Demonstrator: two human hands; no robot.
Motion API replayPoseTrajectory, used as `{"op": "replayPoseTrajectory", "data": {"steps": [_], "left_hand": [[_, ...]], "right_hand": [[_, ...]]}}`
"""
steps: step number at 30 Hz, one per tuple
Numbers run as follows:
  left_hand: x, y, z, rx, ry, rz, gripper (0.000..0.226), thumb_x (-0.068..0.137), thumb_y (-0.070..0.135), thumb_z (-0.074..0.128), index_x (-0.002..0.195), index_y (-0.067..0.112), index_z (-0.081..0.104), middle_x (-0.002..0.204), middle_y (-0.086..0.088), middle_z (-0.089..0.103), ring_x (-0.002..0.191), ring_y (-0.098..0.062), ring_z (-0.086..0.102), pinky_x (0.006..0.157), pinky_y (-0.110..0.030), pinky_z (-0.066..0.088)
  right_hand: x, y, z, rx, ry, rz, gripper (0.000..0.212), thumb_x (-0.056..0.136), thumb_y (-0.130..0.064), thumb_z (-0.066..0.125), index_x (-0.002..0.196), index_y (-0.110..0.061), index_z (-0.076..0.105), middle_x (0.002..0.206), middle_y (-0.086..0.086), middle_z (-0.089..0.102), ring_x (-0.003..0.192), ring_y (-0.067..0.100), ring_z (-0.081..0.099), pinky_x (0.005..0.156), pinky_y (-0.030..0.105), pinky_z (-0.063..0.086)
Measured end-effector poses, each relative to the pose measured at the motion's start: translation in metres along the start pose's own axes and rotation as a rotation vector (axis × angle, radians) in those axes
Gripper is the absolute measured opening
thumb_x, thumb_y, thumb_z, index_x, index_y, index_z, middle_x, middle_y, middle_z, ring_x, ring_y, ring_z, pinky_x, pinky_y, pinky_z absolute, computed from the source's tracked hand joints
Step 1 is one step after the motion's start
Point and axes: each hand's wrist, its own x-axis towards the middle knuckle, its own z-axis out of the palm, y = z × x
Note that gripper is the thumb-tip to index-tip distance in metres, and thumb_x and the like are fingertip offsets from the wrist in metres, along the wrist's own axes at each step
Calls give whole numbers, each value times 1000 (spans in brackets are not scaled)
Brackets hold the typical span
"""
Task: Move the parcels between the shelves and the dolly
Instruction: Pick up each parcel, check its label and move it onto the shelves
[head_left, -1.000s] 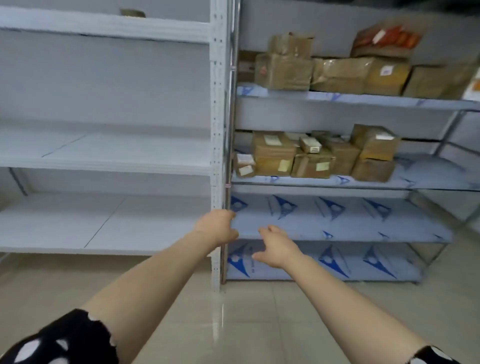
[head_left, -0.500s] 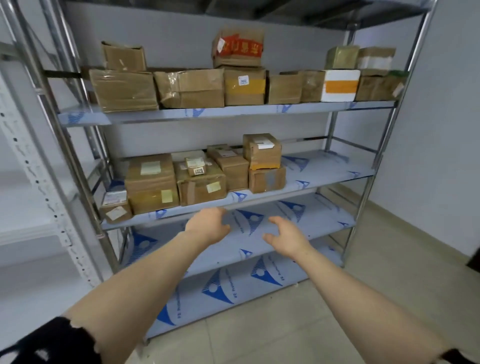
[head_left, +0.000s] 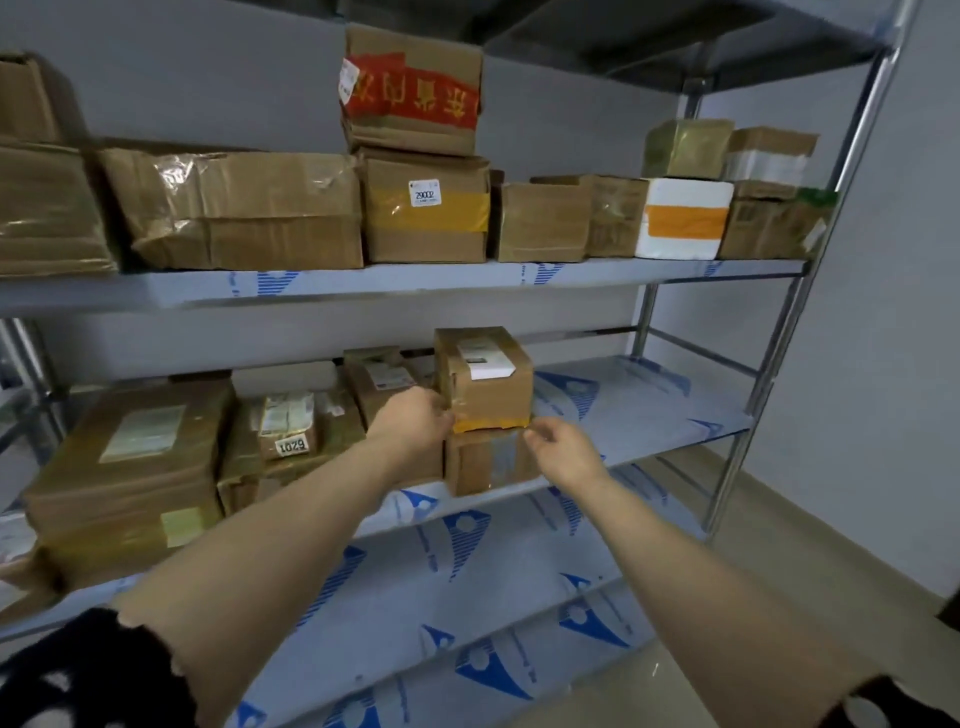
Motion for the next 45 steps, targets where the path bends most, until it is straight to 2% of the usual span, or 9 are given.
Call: {"op": "replayPoseTrajectory", "data": {"steps": [7, 12, 19, 24, 29, 34, 38, 42, 45], "left_hand": [[115, 15, 23, -184, 37, -160, 25, 97, 23, 52, 102, 4, 68, 93, -9, 67, 84, -22, 62, 66, -28, 46], [167, 25, 41, -281, 100, -307, 20, 95, 28, 56, 81, 13, 57, 93, -8, 66, 90, -26, 65, 81, -36, 53], [204, 47, 59, -282, 190, -511, 36, 91, 25, 63, 119, 4, 55, 106, -12, 61, 97, -27, 60, 77, -30, 47], [210, 61, 71, -251, 243, -612, 24, 89, 21, 65, 106, 6, 58, 93, -6, 61, 85, -20, 58, 74, -26, 44], [197, 79, 85, -351, 291, -627, 35, 83, 18, 73, 110, 0, 62, 107, -11, 66, 97, -26, 63, 87, -35, 53], [170, 102, 86, -481, 327, -595, 23, 85, 15, 70, 105, 5, 64, 101, -9, 67, 90, -23, 64, 80, -34, 54], [124, 108, 77, -438, 376, -596, 19, 86, 18, 70, 100, 6, 65, 92, -5, 63, 83, -19, 61, 75, -29, 51], [55, 98, 63, -437, 391, -637, 29, 81, 18, 75, 103, 3, 64, 96, -10, 66, 82, -21, 64, 75, -30, 54], [-15, 81, 49, -448, 427, -659, 32, 77, 17, 79, 100, 3, 62, 95, -9, 63, 84, -22, 61, 77, -31, 52]], "right_hand": [[108, 10, -10, 24, 33, 12, 38, 103, -27, 38, 133, -8, 48, 131, 12, 56, 121, 28, 51, 96, 33, 40], [185, 22, -13, 82, -7, 18, 47, 103, -30, 38, 143, -6, 39, 146, 13, 43, 135, 28, 39, 106, 35, 33], [263, 34, -15, 253, -198, 5, 46, 101, -34, 42, 135, -4, 47, 136, 14, 52, 126, 28, 48, 100, 35, 38], [283, 46, -13, 337, -334, -37, 32, 100, -30, 47, 118, -6, 58, 119, 9, 62, 109, 26, 57, 90, 35, 46], [271, 66, -23, 417, -222, -100, 18, 99, -24, 46, 100, -15, 61, 105, 7, 67, 92, 23, 62, 78, 34, 51], [233, 79, -39, 442, -87, -166, 19, 98, -22, 43, 103, -16, 61, 96, -2, 65, 78, 15, 57, 58, 24, 40], [183, 81, -46, 494, -92, -208, 16, 99, -22, 44, 104, -21, 59, 92, -9, 61, 76, 8, 57, 64, 26, 45], [110, 77, -42, 509, -116, -229, 18, 98, -22, 45, 109, -17, 58, 98, -5, 63, 88, 17, 60, 78, 34, 51], [44, 70, -33, 467, -151, -275, 20, 98, -22, 44, 111, -14, 57, 99, -3, 61, 94, 21, 59, 76, 32, 47]]}}
